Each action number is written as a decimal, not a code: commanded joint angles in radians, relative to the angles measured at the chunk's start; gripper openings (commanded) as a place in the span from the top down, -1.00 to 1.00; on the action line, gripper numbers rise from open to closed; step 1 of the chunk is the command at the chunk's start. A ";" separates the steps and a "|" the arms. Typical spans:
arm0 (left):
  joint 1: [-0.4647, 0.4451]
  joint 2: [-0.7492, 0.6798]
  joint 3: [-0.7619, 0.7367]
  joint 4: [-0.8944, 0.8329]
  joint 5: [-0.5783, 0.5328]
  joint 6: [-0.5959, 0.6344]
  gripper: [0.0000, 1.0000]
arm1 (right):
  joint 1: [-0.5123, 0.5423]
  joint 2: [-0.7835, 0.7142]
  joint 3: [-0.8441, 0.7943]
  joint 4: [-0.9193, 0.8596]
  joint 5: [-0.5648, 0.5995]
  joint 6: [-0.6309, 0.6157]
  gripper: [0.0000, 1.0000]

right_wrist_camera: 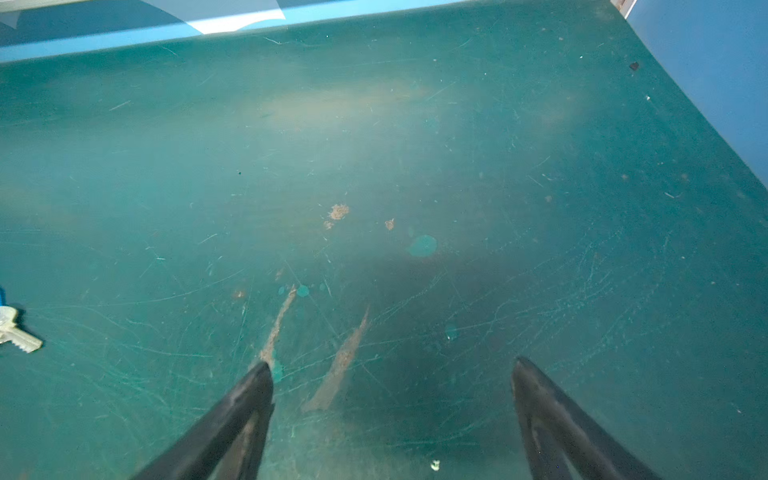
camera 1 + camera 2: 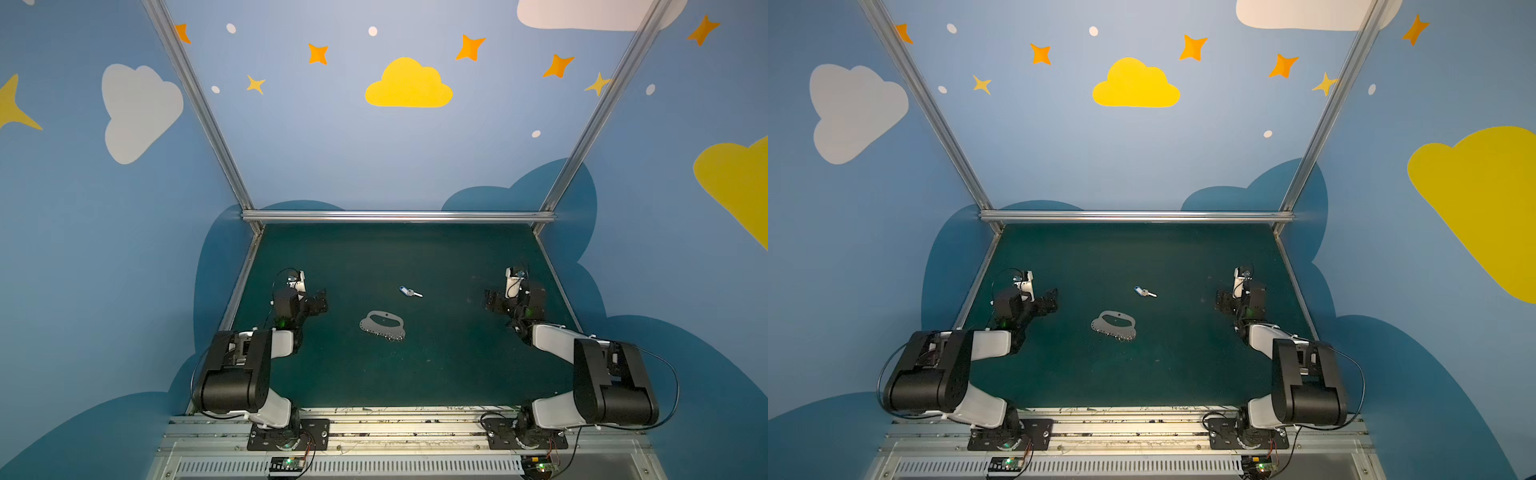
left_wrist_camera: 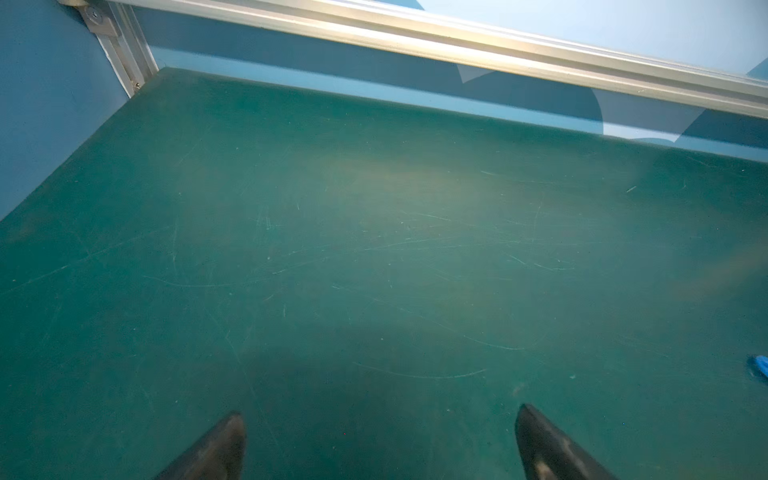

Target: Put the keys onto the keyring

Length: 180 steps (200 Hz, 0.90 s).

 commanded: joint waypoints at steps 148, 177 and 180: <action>0.002 -0.019 -0.008 0.006 0.008 0.013 -1.00 | -0.008 0.007 0.019 -0.009 -0.011 0.014 -0.78; -0.006 -0.019 -0.012 0.010 -0.027 0.011 -1.00 | -0.009 0.006 0.017 -0.008 -0.009 0.015 -0.77; -0.009 -0.019 -0.010 0.009 -0.041 0.008 -1.00 | -0.008 0.005 0.016 -0.008 -0.010 0.014 -0.77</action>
